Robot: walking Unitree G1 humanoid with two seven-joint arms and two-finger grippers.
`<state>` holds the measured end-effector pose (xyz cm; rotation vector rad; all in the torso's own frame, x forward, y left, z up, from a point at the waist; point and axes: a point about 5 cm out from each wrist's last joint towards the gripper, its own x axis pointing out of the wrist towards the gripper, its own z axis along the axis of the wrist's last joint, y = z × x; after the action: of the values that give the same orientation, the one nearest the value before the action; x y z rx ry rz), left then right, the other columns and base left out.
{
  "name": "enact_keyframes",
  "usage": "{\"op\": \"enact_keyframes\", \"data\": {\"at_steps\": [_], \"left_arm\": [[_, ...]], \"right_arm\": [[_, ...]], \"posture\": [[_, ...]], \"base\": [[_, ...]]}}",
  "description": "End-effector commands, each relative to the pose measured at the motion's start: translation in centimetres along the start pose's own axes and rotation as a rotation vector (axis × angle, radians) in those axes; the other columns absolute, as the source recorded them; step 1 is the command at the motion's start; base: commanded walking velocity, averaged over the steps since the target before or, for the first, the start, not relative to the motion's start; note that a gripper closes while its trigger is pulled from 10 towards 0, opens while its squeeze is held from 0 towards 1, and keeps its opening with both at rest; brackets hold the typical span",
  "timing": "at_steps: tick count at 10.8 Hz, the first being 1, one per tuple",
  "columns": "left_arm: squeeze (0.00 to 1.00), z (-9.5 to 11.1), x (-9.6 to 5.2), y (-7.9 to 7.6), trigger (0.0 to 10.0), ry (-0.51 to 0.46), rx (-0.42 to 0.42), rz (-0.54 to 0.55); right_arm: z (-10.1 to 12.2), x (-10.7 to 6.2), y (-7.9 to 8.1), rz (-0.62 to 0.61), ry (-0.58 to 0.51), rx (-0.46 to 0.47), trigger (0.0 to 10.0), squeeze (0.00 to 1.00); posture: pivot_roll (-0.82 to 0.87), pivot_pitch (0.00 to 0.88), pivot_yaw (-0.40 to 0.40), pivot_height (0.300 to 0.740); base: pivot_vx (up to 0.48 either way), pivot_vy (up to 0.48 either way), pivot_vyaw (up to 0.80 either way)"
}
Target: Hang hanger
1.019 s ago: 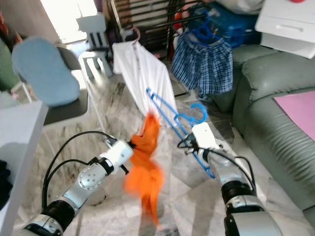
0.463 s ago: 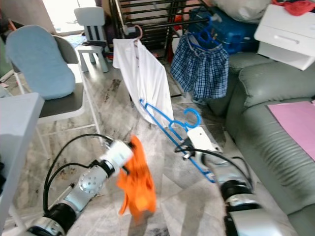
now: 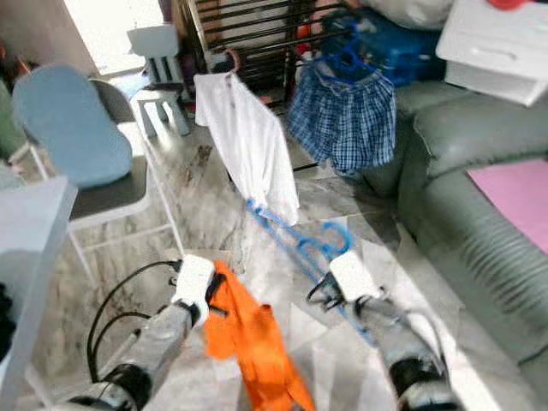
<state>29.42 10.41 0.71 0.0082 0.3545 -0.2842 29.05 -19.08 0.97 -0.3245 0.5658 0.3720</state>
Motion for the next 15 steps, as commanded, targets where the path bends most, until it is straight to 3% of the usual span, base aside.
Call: {"op": "enact_keyframes", "data": {"at_steps": [1, 2, 3, 5, 9, 10, 11, 12, 13, 14, 15], "left_arm": [[0.0, 2.2, 0.5, 1.4, 10.0, -0.086, -0.026, 0.041], [0.0, 3.7, 0.9, 1.8, 10.0, -0.143, -0.005, 0.043], [0.0, 5.2, 1.2, 2.3, 10.0, -0.188, -0.024, 0.087], [0.0, 7.0, 1.4, 2.4, 10.0, -0.274, -0.041, 0.092], [0.0, 5.2, 0.5, 2.3, 10.0, -0.27, -0.076, 0.193], [0.0, 4.8, 0.3, 2.4, 10.0, -0.265, -0.06, 0.205], [0.0, 4.9, -0.2, 3.5, 10.0, -0.287, -0.009, 0.227], [0.0, 5.1, -0.5, 4.1, 10.0, -0.294, 0.023, 0.236], [0.0, 5.6, -0.8, 4.4, 10.0, -0.316, 0.126, 0.179], [0.0, 6.0, -1.0, 4.7, 10.0, -0.325, 0.345, 0.106], [0.0, 6.0, -1.2, 4.8, 10.0, -0.312, 0.485, 0.046]], "right_arm": [[1.0, 0.2, 1.1, 0.027, -0.038, 0.003, 10.0, 0.0], [0.7, 0.2, 1.7, 0.049, -0.034, -0.026, 10.0, 0.0], [0.5, -0.3, 1.2, 0.065, -0.021, -0.111, 10.0, 0.0], [1.8, -0.4, -0.6, 0.042, -0.031, -0.125, 10.0, 0.0], [3.3, 1.0, 1.7, 0.196, 0.006, -0.287, 10.0, 0.0], [3.4, 1.3, 2.2, 0.217, 0.018, -0.289, 10.0, 0.0], [3.6, 1.6, 3.2, 0.249, 0.013, -0.315, 10.0, 0.0], [3.7, 1.6, 3.2, 0.243, 0.008, -0.329, 10.0, 0.0], [3.6, 1.5, 2.3, 0.216, 0.014, -0.32, 10.0, 0.0], [3.1, 0.9, 0.9, 0.186, 0.028, -0.335, 10.0, 0.0], [2.5, 0.4, -0.1, 0.178, 0.052, -0.36, 10.0, 0.0]], "posture": [[-0.31, 0.0, 0.141, 0.74], [-0.29, 0.0, 0.122, 0.74], [-0.27, 0.0, 0.115, 0.74], [-0.24, 0.0, 0.055, 0.74], [-0.1, 0.0, -0.171, 0.74], [-0.09, 0.0, -0.178, 0.74], [-0.05, 0.0, -0.163, 0.74], [-0.05, 0.0, -0.14, 0.74], [-0.06, 0.0, -0.102, 0.74], [-0.07, 0.0, -0.072, 0.74], [-0.08, 0.0, -0.055, 0.74]], "base": [[0.0, 0.0, 0.0], [0.0, 0.0, 0.0], [0.0, 0.0, 0.0], [0.0, 0.0, 0.0], [0.0, 0.0, 0.0], [0.0, 0.0, 0.0], [0.0, 0.0, 0.0], [0.0, 0.0, 0.0], [0.0, 0.0, 0.0], [0.0, 0.0, 0.0], [0.0, 0.0, 0.0]]}}
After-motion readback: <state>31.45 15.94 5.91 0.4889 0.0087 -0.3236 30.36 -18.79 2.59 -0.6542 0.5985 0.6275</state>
